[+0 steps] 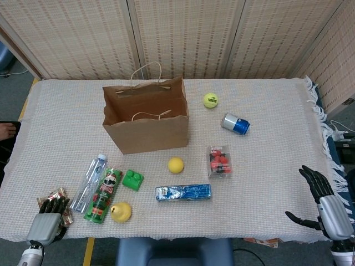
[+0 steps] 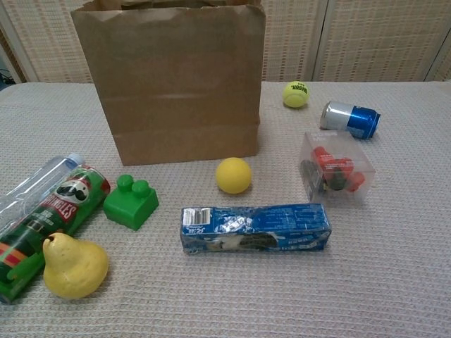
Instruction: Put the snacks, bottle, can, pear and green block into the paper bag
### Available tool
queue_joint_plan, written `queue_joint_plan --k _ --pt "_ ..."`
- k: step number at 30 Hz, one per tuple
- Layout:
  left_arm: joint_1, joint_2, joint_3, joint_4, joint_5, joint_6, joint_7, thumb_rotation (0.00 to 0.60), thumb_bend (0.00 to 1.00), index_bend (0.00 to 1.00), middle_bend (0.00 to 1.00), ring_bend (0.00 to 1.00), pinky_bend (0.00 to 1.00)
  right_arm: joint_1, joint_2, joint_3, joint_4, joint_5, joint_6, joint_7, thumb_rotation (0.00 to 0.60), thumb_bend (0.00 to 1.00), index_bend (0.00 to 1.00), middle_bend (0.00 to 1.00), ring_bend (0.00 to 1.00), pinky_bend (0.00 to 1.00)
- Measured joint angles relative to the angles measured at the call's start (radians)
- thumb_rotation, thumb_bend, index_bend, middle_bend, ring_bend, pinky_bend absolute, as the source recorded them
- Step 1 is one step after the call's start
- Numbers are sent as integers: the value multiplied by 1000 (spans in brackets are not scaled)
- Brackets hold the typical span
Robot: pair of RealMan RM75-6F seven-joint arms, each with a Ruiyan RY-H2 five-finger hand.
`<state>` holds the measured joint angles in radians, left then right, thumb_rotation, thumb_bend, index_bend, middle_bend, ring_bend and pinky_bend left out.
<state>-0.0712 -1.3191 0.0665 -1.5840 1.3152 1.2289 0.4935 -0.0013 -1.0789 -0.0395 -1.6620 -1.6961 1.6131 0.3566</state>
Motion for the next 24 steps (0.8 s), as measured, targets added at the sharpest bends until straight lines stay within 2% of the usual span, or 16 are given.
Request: queue_joint_plan --k 9,12,14,16,18,20,21,24 --pt "-24 6 -22 7 -75 -22 56 600 333 0 0 0 3 2 2 -6 -3 -6 -7 0 600 0 0 0 0 0" --pt "-38 0 -34 16 -106 -34 81 600 346 0 0 0 92 3 3 -8 -5 -9 -9 -1 600 0 0 0 0 0" --pt "-48 -7 -43 29 -126 -41 95 600 391 16 4 33 245 3 3 -9 -6 -10 -10 -1 600 0 0 0 0 0" --pt "-59 -18 -55 50 -144 -45 105 600 459 130 81 156 404 3 4 -10 -5 -9 -11 0 600 0 0 0 0 0" --pt "-66 -33 -68 75 -157 -43 109 600 562 386 302 373 610 3 5 -10 -6 -9 -11 3 600 0 0 0 0 0" --pt "-70 -46 -78 95 -164 -34 107 600 636 553 478 527 752 3 5 -11 -5 -10 -10 5 600 0 0 0 0 0" --pt "-71 -51 -82 106 -163 -23 104 600 669 618 553 596 812 3 6 -12 -5 -11 -10 6 600 0 0 0 0 0" --pt "-71 -61 -92 116 -149 10 87 600 721 720 670 705 893 2 7 -13 -5 -12 -9 7 600 0 0 0 0 0"
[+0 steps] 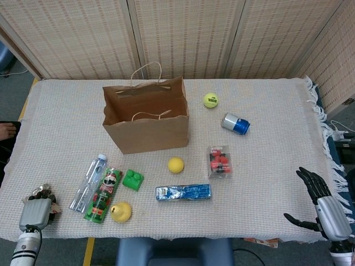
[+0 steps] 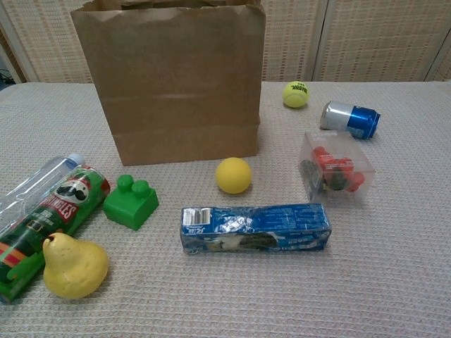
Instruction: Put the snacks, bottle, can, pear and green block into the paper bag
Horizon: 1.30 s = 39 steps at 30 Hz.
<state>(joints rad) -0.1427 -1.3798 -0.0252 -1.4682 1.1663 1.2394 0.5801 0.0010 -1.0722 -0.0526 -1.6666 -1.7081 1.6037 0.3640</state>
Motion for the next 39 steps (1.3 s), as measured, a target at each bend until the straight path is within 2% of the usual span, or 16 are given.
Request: queue_joint_plan --k 6,11,18,22,26,29,31,35,39 --pt "1 -1 -21 -5 66 86 -54 600 740 774 727 752 926 -1 0 -1 3 -3 4 5 600 0 0 0 0 0" --pt "6 24 -63 -85 92 164 -130 600 746 774 729 753 926 0 1 -1 7 -4 4 9 600 0 0 0 0 0" --pt "16 89 -167 -244 124 283 -303 600 745 772 729 753 924 0 1 0 8 -3 5 10 600 0 0 0 0 0" --pt "16 127 -250 -364 122 321 -422 600 744 770 729 752 920 0 0 -2 8 -6 4 6 600 0 0 0 0 0" --pt "11 160 -310 -445 109 339 -488 600 744 763 725 753 910 1 -1 -3 8 -8 3 3 600 0 0 0 0 0" --pt "-9 174 -349 -485 75 328 -500 600 743 762 722 753 906 2 -3 -6 8 -14 1 -3 600 0 0 0 0 0" --pt "-48 189 -403 -534 13 294 -495 600 742 761 721 751 904 3 -7 -6 9 -17 -1 -12 600 0 0 0 0 0" --pt "-178 213 -519 -603 -156 211 -439 600 742 760 717 748 899 7 -12 -6 12 -18 -8 -25 600 0 0 0 0 0" --pt "-324 214 -599 -615 -265 152 -368 600 742 760 716 747 896 9 -13 -6 14 -13 -13 -24 600 0 0 0 0 0"
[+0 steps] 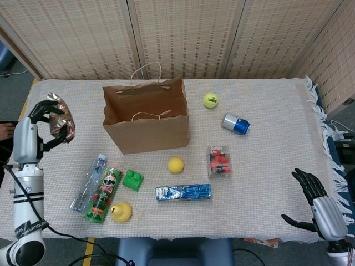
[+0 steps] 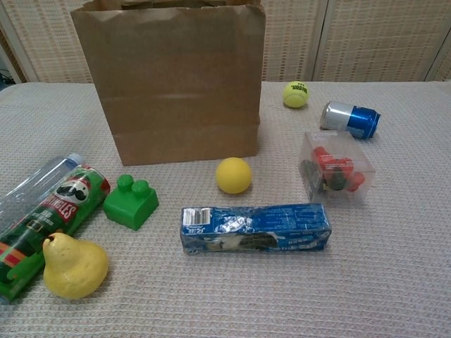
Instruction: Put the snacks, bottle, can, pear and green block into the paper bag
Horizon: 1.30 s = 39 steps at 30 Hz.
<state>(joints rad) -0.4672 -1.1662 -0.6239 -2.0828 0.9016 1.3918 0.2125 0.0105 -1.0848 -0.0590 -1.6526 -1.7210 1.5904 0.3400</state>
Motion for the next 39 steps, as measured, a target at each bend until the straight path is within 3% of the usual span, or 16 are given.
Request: queue_joint_plan --k 6,10,17,20,22,24,26,29,39 --pt "-193 -36 -81 46 -125 -44 84 600 740 758 714 743 893 5 7 0 -3 14 -14 18 600 0 0 0 0 0" --pt "-286 -75 -104 74 -204 -57 121 600 742 755 710 739 891 12 15 1 -6 25 -30 27 600 0 0 0 0 0" --pt "-428 -176 -79 155 -249 -62 179 600 739 747 699 729 882 17 24 -3 -13 27 -42 39 600 0 0 0 0 0" --pt "-478 -220 -51 210 -266 -71 205 600 713 720 663 677 834 18 29 -6 -16 28 -47 45 600 0 0 0 0 0" --pt "-501 -242 -29 236 -278 -83 222 600 623 599 521 514 690 19 31 -6 -17 29 -49 48 600 0 0 0 0 0" --pt "-517 -251 0 250 -291 -107 245 600 479 347 243 247 484 20 32 -7 -19 31 -52 49 600 0 0 0 0 0" --pt "-533 -251 23 258 -310 -128 278 600 396 148 34 72 346 21 34 -7 -20 32 -56 48 600 0 0 0 0 0" --pt "-560 -253 44 266 -332 -149 310 600 379 57 0 1 231 21 34 -6 -21 35 -55 48 600 0 0 0 0 0" --pt "-576 -250 49 260 -316 -150 271 600 372 48 0 0 195 21 33 -5 -18 39 -57 44 600 0 0 0 0 0"
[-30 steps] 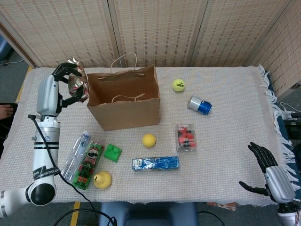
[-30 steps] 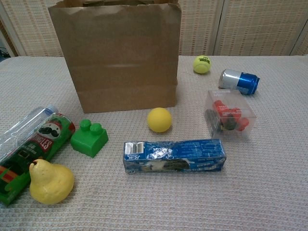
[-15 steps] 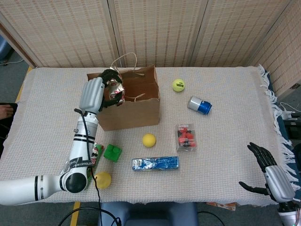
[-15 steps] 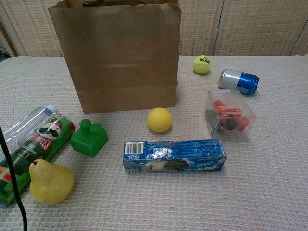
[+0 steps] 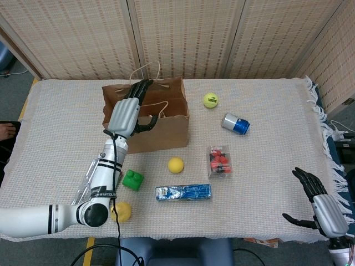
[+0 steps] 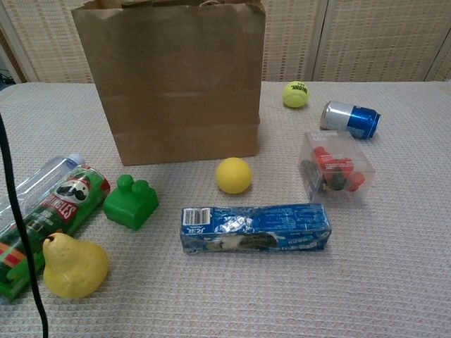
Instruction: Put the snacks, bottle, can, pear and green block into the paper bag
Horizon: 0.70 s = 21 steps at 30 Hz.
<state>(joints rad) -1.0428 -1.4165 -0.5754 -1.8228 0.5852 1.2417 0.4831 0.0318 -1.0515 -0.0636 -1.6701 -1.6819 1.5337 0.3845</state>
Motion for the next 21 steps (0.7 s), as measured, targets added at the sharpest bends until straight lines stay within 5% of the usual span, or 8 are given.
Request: queue_joint_plan --k 10,15,21 --pt "166 154 70 -177 113 43 -83 600 377 102 0 4 229 -2 0 1 4 2 3 -1 600 0 0 0 0 0" --pt "343 309 190 -267 272 41 -181 600 379 128 0 4 229 -2 0 -4 -3 -4 0 -8 600 0 0 0 0 0" --pt "546 406 373 -224 550 53 -376 600 385 134 0 5 229 -4 -6 -5 -1 -10 4 -18 600 0 0 0 0 0"
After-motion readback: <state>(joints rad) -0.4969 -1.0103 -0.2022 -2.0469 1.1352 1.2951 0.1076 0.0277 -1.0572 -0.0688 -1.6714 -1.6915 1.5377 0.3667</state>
